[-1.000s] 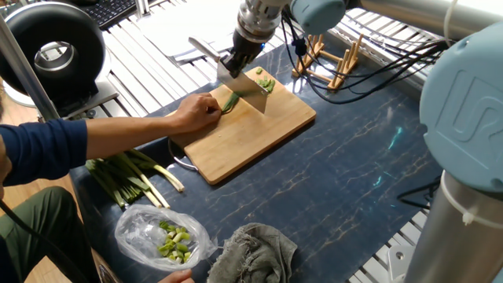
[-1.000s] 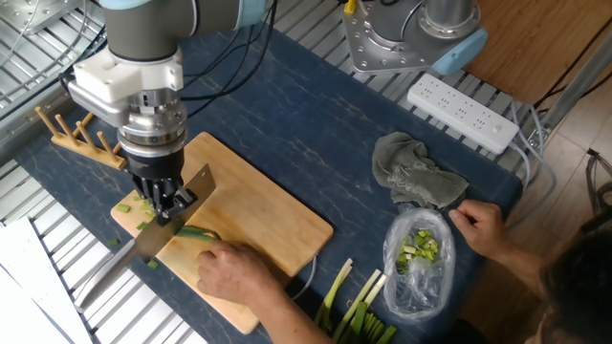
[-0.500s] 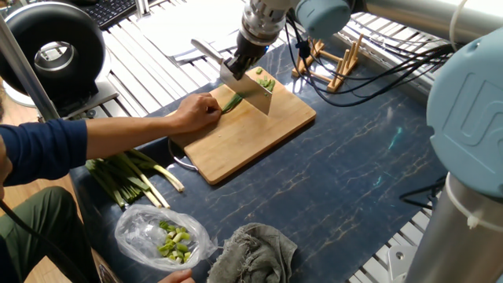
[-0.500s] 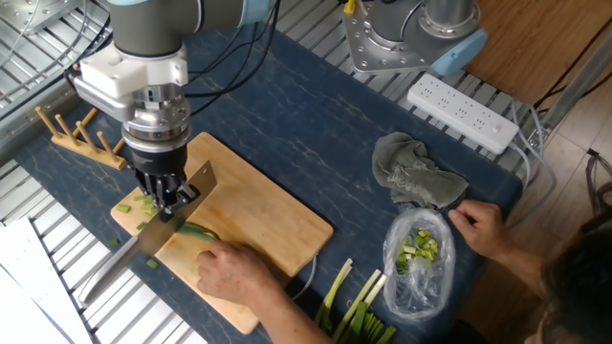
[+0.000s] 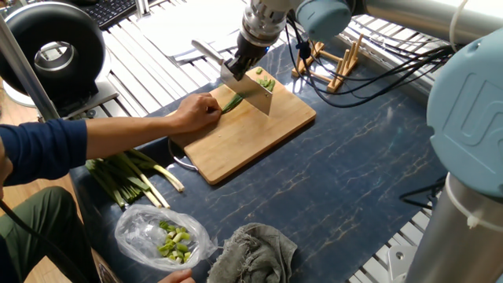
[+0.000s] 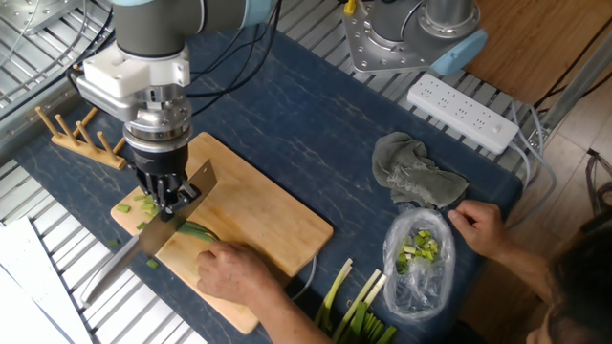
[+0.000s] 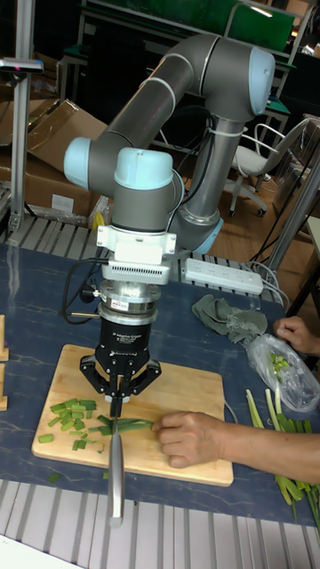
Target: Chop the scallions
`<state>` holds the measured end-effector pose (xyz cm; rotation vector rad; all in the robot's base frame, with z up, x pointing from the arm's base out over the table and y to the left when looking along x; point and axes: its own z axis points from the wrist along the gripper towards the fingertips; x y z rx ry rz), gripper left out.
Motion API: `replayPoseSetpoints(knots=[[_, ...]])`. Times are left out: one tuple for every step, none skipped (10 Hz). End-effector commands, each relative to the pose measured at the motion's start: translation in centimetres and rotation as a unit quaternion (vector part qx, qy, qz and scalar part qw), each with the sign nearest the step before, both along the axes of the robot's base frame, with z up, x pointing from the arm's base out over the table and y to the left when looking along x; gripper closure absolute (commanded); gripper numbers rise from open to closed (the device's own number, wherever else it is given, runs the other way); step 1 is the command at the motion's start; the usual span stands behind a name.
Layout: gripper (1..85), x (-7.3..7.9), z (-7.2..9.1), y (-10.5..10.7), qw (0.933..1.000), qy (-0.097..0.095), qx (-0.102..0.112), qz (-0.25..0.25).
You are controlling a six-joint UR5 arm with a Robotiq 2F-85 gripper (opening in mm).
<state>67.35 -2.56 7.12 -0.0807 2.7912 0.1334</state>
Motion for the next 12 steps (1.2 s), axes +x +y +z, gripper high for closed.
replayPoseSetpoints(knots=[[84.3, 0.3, 0.7, 0.1, 0.9999, 0.0, 0.01, -0.003], [84.3, 0.3, 0.8, 0.0, 1.0, 0.002, 0.009, -0.002], [84.3, 0.3, 0.7, -0.1, 0.9999, 0.002, 0.01, -0.002], [84.3, 0.6, 0.4, -0.1, 1.0, -0.003, 0.007, -0.003], [84.3, 0.9, 0.1, 0.0, 0.9999, -0.007, 0.007, -0.004], [84.3, 0.9, 0.0, 0.0, 0.9999, -0.007, 0.007, -0.004], [84.3, 0.9, 0.0, -0.1, 0.9999, -0.007, 0.006, -0.004], [84.3, 0.8, 0.0, -0.1, 1.0, -0.006, 0.004, -0.004], [84.3, 0.4, 0.2, -0.4, 1.0, -0.005, 0.003, -0.001], [84.3, -0.2, 0.5, -0.5, 1.0, -0.003, 0.005, 0.002], [84.3, -0.9, 0.9, -0.8, 1.0, 0.002, 0.005, 0.006], [84.3, -1.2, 1.1, -0.9, 0.9999, 0.002, 0.006, 0.008]])
